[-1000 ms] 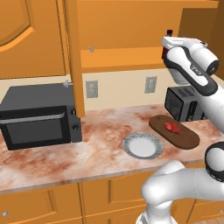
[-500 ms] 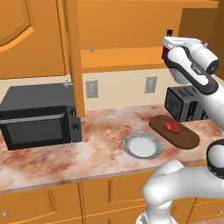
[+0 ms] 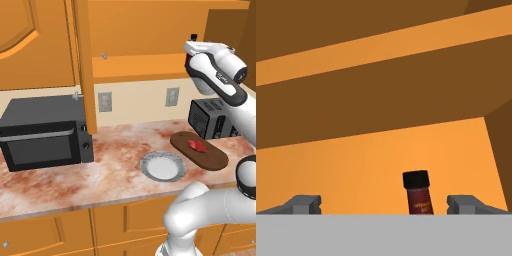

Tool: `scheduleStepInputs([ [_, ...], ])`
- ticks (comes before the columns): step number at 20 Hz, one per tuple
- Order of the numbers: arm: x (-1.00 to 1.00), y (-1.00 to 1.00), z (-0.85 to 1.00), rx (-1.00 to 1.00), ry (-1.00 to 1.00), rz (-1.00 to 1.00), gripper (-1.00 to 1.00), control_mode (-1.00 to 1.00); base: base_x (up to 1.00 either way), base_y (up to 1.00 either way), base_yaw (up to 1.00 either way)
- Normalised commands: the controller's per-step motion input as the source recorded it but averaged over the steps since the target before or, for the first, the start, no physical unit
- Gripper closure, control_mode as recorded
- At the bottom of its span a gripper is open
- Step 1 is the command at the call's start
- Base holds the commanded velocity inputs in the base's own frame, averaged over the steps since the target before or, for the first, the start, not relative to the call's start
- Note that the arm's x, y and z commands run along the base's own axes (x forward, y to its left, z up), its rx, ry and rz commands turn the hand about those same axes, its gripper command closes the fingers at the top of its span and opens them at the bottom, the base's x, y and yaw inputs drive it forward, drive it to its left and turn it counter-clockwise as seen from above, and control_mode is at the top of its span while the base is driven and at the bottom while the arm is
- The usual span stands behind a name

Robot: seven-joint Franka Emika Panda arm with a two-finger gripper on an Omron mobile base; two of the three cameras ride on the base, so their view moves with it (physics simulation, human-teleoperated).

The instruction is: Pick the steak from the plate and place it on the cutting board. Then pick the condiment bottle from the cabinet and place it next to the cutting board.

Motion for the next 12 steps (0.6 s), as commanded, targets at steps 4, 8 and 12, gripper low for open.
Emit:
scheduleStepInputs([
  [4, 0.17, 0.0, 0.0, 0.0, 0.0, 0.0, -1.0, -1.0, 0.0, 0.0, 0.0],
  [8, 0.15, 0.0, -0.02, 0.0, 0.0, 0.0, -1.0, -1.0, 0.0, 0.0, 0.0],
  [12, 0.15, 0.0, -0.04, 0.0, 0.0, 0.0, -1.0, -1.0, 0.0, 0.0, 0.0],
])
